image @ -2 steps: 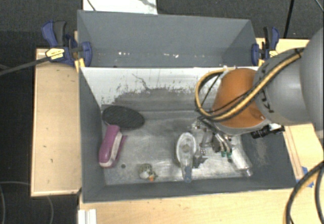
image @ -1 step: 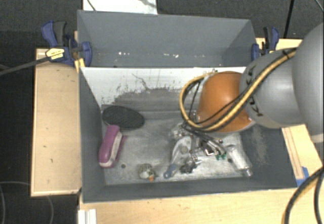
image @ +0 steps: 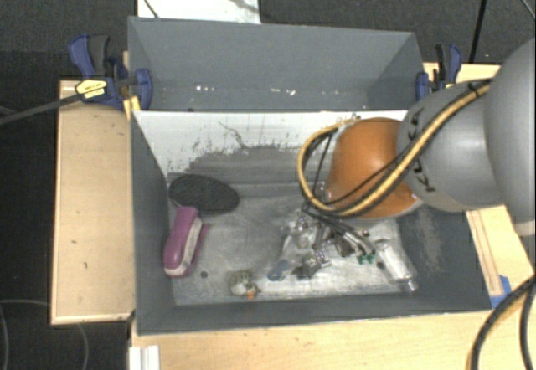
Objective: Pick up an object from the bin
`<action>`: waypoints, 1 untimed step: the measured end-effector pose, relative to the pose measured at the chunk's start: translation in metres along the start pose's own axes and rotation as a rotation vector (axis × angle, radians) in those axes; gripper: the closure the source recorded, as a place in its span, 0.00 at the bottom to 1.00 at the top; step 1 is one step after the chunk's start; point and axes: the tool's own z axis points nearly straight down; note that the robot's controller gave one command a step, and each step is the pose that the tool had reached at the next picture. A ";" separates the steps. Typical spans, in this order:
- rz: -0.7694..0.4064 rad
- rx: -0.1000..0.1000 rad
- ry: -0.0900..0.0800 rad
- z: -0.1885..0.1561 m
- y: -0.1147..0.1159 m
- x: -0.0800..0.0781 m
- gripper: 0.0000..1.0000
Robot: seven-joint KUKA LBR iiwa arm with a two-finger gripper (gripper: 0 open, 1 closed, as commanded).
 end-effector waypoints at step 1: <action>-0.023 0.002 -0.009 -0.149 0.004 -0.007 1.00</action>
Offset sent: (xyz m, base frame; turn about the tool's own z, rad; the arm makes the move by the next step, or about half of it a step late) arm 0.0031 0.0053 0.1443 -0.0259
